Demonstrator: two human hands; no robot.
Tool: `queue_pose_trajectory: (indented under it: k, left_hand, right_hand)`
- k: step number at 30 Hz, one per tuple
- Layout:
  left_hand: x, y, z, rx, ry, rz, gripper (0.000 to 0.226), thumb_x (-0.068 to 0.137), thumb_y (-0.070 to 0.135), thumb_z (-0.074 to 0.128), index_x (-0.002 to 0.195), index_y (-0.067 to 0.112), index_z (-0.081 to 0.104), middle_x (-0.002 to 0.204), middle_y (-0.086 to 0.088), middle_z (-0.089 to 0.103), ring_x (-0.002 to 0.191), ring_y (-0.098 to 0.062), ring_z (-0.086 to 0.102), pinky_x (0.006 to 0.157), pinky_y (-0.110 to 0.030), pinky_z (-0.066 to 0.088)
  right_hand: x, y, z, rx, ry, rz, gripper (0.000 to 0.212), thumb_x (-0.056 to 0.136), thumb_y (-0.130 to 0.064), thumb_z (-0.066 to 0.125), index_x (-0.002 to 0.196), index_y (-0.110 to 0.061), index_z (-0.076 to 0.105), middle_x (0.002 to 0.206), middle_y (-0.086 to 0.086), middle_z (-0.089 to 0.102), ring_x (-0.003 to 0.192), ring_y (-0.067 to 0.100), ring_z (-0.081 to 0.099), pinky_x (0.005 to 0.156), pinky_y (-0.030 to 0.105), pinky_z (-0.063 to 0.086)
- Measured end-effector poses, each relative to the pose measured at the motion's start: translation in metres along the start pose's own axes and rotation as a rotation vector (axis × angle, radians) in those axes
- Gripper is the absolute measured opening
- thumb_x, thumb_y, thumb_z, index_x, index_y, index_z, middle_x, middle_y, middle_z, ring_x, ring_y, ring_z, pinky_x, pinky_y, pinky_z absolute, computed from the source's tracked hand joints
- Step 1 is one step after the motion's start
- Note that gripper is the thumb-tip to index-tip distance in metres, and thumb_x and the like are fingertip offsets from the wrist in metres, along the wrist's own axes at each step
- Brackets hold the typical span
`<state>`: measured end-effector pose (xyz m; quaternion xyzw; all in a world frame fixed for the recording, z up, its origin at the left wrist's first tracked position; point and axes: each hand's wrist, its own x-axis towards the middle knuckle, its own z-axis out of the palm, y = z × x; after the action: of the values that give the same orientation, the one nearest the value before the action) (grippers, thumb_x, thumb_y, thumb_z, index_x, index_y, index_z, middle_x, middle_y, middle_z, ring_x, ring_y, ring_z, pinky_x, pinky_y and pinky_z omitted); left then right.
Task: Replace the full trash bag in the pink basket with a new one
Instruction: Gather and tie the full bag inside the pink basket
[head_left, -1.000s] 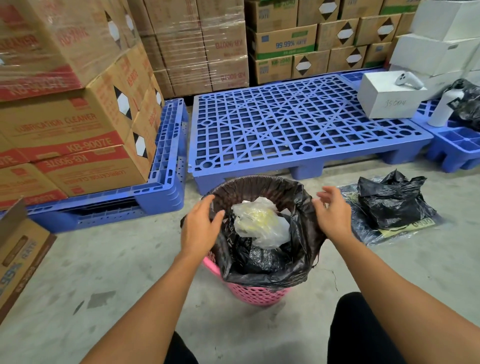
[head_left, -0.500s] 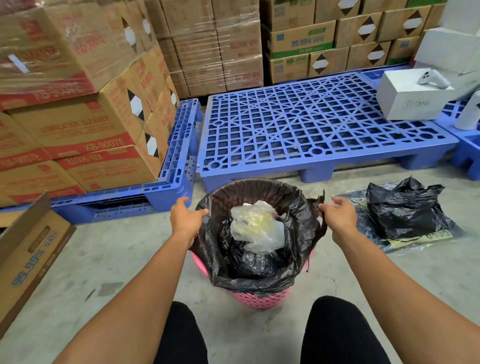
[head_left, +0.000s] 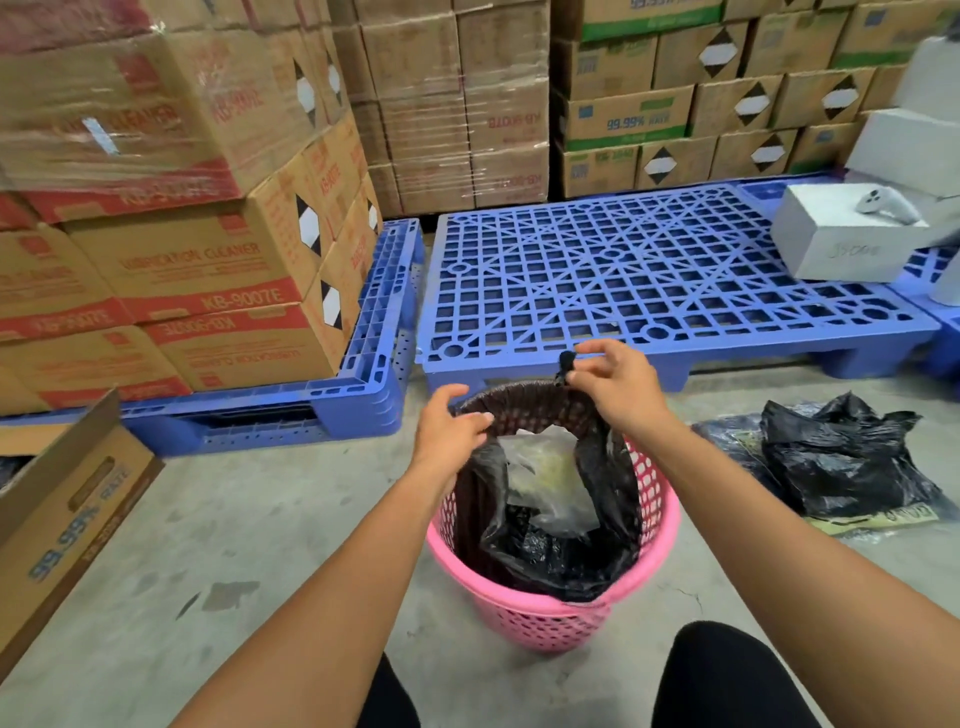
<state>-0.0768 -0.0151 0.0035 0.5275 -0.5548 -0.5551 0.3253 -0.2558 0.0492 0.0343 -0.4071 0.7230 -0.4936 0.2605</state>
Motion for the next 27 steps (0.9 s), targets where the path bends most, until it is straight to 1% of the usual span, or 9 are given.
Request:
queue_pose_trajectory:
  k: [3, 5, 8, 13, 16, 18, 20, 22, 27]
  left_hand:
    - [0.005, 0.0, -0.007, 0.405, -0.087, 0.228, 0.041, 0.088, 0.008, 0.062, 0.126, 0.014, 0.051, 0.13, -0.003, 0.048, 0.105, -0.02, 0.058, 0.094, -0.034, 0.049]
    - [0.014, -0.001, -0.023, 0.638, -0.004, 0.366, 0.04, 0.089, 0.007, 0.059, 0.127, 0.012, 0.05, 0.135, -0.004, 0.044, 0.112, -0.025, 0.055, 0.089, -0.034, 0.046]
    - [0.027, -0.006, -0.047, 0.752, 0.155, 0.278, 0.049, 0.087, 0.008, 0.059, 0.133, 0.013, 0.044, 0.137, -0.011, 0.041, 0.114, -0.035, 0.051, 0.077, -0.041, 0.043]
    - [0.043, -0.016, -0.06, 0.327, 0.058, -0.118, 0.052, 0.077, -0.002, 0.068, 0.125, 0.009, 0.05, 0.129, -0.017, 0.052, 0.104, -0.035, 0.058, 0.084, -0.044, 0.053]
    - [0.052, -0.017, -0.06, 0.031, 0.025, -0.194, 0.052, 0.078, -0.016, 0.057, 0.124, 0.007, 0.05, 0.121, -0.022, 0.057, 0.085, -0.033, 0.064, 0.067, -0.04, 0.057]
    - [0.056, -0.009, -0.055, -0.025, -0.029, -0.193, 0.055, 0.078, -0.02, 0.053, 0.126, 0.005, 0.047, 0.118, -0.023, 0.057, 0.08, -0.032, 0.064, 0.064, -0.038, 0.055]
    - [0.058, 0.003, -0.048, 0.067, -0.078, -0.12, 0.054, 0.078, -0.017, 0.057, 0.125, 0.008, 0.048, 0.119, -0.018, 0.055, 0.097, -0.036, 0.063, 0.081, -0.044, 0.055]
    - [0.05, 0.023, -0.038, 0.15, -0.139, -0.026, 0.048, 0.079, -0.013, 0.061, 0.118, 0.012, 0.051, 0.114, -0.009, 0.052, 0.099, -0.033, 0.062, 0.09, -0.048, 0.053]
    - [0.011, 0.071, -0.009, 0.011, -0.368, 0.041, 0.028, 0.085, -0.001, 0.063, 0.111, 0.009, 0.056, 0.116, -0.006, 0.043, 0.076, -0.023, 0.064, 0.077, -0.048, 0.059]
  right_hand:
    - [-0.011, -0.013, 0.01, -0.072, -0.049, -0.048, 0.026, 0.084, -0.016, 0.067, 0.109, -0.018, 0.06, 0.087, -0.003, 0.066, 0.088, 0.014, 0.061, 0.082, 0.03, 0.046]
    - [-0.018, -0.017, 0.012, -0.097, -0.055, -0.039, 0.026, 0.085, -0.015, 0.066, 0.11, -0.016, 0.06, 0.089, -0.002, 0.066, 0.088, 0.013, 0.059, 0.079, 0.028, 0.042]
    - [-0.025, -0.017, 0.014, -0.129, -0.028, -0.021, 0.024, 0.085, -0.014, 0.066, 0.108, -0.015, 0.06, 0.082, -0.008, 0.063, 0.088, 0.014, 0.06, 0.081, 0.031, 0.045]
    - [-0.028, -0.026, 0.018, -0.219, -0.016, 0.02, 0.02, 0.085, -0.015, 0.065, 0.102, -0.02, 0.058, 0.089, -0.003, 0.066, 0.095, 0.02, 0.063, 0.084, 0.035, 0.05]
    - [-0.026, -0.036, 0.019, -0.386, -0.083, 0.027, 0.021, 0.087, -0.012, 0.062, 0.107, -0.015, 0.058, 0.098, 0.005, 0.069, 0.1, 0.023, 0.063, 0.082, 0.033, 0.048]
    - [-0.023, -0.041, 0.015, -0.502, -0.076, 0.016, 0.024, 0.088, -0.011, 0.06, 0.112, -0.012, 0.058, 0.104, 0.007, 0.07, 0.102, 0.023, 0.062, 0.081, 0.03, 0.047]
    - [-0.023, -0.044, 0.01, -0.552, -0.026, -0.002, 0.026, 0.088, -0.011, 0.059, 0.114, -0.011, 0.058, 0.108, 0.007, 0.07, 0.101, 0.024, 0.063, 0.083, 0.032, 0.049]
    - [-0.027, -0.042, 0.006, -0.586, 0.032, -0.029, 0.025, 0.087, -0.011, 0.058, 0.113, -0.012, 0.059, 0.107, 0.007, 0.071, 0.1, 0.023, 0.064, 0.084, 0.031, 0.048]
    - [-0.036, -0.048, 0.007, -0.503, 0.055, -0.125, 0.025, 0.086, -0.01, 0.06, 0.111, -0.014, 0.06, 0.102, 0.003, 0.073, 0.089, 0.013, 0.061, 0.076, 0.021, 0.044]
